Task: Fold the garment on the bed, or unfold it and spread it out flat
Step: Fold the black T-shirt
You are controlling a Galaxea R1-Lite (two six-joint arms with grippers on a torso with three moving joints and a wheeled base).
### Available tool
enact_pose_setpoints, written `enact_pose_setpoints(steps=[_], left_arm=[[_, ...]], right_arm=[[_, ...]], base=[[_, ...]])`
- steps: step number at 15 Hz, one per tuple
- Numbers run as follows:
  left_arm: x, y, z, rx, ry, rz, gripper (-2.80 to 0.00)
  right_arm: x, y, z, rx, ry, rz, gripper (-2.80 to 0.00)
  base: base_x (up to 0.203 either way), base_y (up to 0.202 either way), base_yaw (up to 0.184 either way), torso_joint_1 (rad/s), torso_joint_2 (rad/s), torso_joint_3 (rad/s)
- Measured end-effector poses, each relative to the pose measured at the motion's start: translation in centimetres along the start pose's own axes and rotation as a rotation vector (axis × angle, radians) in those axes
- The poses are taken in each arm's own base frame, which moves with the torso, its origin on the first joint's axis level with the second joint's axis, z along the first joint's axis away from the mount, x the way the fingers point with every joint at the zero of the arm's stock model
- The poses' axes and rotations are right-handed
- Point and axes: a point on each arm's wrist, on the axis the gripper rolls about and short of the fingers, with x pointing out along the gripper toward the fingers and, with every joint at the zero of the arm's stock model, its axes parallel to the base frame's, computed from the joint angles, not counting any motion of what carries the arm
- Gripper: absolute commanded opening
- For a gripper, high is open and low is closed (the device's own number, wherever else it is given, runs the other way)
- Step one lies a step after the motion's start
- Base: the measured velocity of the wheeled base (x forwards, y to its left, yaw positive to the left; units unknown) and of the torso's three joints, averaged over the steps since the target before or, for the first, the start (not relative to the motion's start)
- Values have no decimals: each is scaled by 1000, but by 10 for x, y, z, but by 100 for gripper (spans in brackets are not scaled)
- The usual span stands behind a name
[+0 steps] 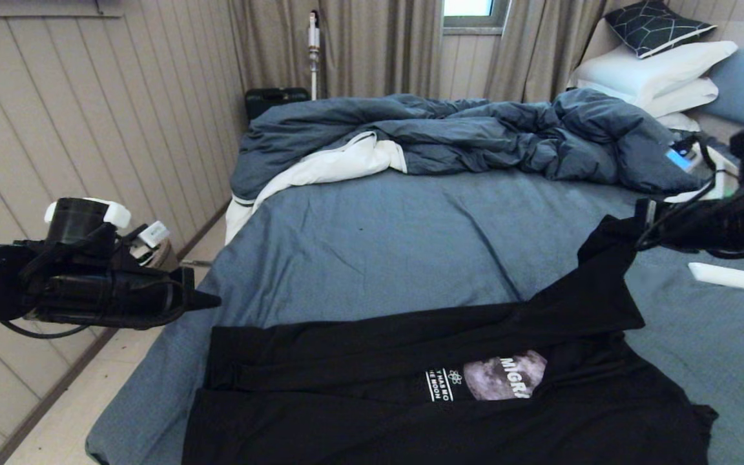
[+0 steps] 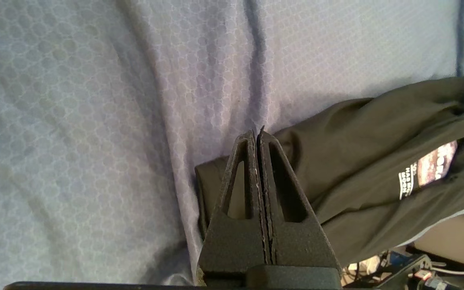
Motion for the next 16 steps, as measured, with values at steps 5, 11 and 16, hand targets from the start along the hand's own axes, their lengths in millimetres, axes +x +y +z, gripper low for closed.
enact_pose_setpoints(steps=[5,11,16], left_arm=[[-3,-1,-1,0,-3,-3,-280],[-2,-2,-4,0,5,-3,-280],[-1,-3,-6,1,15,-5,-280]], right_arm=[[-49,4,-46,-32,45,8,-280],[-78,-12,-109,-57,132,-62,-280],[-73,-35,-140,-54,162,-113,0]], base=[[0,0,0,0,0,0],[0,0,0,0,0,0],[0,0,0,0,0,0]])
